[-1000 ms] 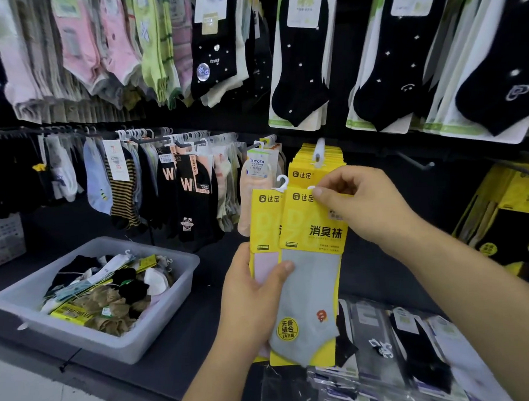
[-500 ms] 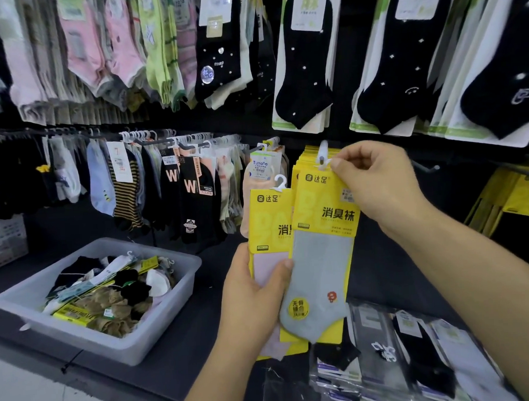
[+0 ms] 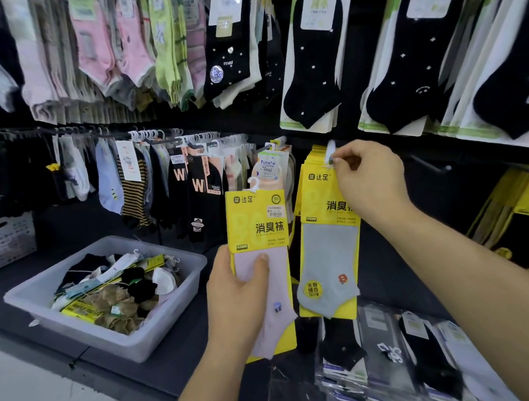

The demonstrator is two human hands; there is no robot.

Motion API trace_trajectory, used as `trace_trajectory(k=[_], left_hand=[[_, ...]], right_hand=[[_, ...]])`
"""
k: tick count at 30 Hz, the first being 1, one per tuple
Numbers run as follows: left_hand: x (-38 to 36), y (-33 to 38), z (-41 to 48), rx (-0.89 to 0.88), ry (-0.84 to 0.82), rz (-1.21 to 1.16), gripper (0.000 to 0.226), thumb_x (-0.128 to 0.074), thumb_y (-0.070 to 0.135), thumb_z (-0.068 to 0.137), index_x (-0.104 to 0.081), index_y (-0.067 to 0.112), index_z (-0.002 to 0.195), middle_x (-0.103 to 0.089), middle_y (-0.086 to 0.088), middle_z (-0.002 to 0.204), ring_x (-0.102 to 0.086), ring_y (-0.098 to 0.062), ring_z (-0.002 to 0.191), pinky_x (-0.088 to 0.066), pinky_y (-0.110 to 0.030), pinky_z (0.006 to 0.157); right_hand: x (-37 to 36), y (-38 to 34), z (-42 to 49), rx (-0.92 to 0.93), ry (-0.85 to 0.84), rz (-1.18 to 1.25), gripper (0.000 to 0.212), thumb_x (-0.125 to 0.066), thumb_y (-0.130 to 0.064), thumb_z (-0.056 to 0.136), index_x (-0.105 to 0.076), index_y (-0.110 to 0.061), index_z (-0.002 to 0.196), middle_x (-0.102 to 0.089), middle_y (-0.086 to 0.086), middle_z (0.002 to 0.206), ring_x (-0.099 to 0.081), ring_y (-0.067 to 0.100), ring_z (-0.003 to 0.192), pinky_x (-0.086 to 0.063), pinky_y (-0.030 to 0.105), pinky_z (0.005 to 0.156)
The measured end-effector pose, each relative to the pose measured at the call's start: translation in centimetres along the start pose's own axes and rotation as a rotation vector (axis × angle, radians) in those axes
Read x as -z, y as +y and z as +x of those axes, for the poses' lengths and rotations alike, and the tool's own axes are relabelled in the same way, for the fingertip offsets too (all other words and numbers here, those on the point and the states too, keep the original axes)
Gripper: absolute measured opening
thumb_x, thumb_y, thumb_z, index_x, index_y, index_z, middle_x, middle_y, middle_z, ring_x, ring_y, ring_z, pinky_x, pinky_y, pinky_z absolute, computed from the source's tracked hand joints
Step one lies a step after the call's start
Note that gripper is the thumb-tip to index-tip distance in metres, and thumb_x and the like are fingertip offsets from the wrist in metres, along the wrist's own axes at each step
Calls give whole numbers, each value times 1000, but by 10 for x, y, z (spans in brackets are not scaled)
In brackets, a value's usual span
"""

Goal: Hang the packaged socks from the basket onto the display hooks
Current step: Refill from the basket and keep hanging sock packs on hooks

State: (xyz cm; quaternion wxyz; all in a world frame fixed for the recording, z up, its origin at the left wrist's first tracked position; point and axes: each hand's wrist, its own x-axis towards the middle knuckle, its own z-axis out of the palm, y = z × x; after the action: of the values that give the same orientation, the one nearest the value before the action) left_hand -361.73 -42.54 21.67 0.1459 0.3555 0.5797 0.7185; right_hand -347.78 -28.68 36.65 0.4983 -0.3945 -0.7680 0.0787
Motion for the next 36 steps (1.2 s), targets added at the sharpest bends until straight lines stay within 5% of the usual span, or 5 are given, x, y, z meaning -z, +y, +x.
trace_trajectory(k=[18, 22, 25, 30, 36], left_hand=[[-42, 35, -10, 65, -379, -47, 22, -57, 12, 107, -69, 23, 121, -79, 0, 116, -75, -23, 110, -59, -52, 97], [-56, 41, 6, 19, -381, -15, 20, -59, 18, 105, -68, 34, 111, -79, 15, 105, -75, -6, 100, -61, -28, 84], [-62, 39, 14, 35, -373, -11, 16, -61, 21, 105, -67, 34, 109, -79, 18, 103, -75, -2, 97, -59, -19, 77], [-69, 36, 25, 81, -363, -29, 11, -62, 20, 104, -68, 24, 114, -79, 4, 111, -76, -18, 106, -60, -49, 97], [-68, 22, 29, 106, -363, -96, 13, -62, 17, 105, -68, 25, 112, -81, 13, 101, -78, -4, 90, -60, -20, 70]], right_hand=[[17, 27, -59, -258, -45, 494, 11, -73, -16, 91, -67, -18, 100, -70, 0, 77, -64, -1, 62, -47, 11, 55], [19, 32, -46, -274, 40, 541, 10, -73, -13, 91, -66, -16, 98, -68, -1, 75, -63, -5, 60, -44, 8, 53], [15, 32, -38, -276, 65, 490, 11, -74, -19, 91, -66, -21, 98, -70, -2, 79, -68, 2, 68, -48, 13, 58], [10, 35, -31, -268, 103, 442, 13, -75, -26, 90, -66, -25, 100, -70, -3, 79, -69, 9, 75, -48, 21, 63], [2, 34, -33, -219, 81, 399, 23, -76, -27, 89, -60, -21, 104, -70, -2, 80, -70, 13, 76, -55, 30, 69]])
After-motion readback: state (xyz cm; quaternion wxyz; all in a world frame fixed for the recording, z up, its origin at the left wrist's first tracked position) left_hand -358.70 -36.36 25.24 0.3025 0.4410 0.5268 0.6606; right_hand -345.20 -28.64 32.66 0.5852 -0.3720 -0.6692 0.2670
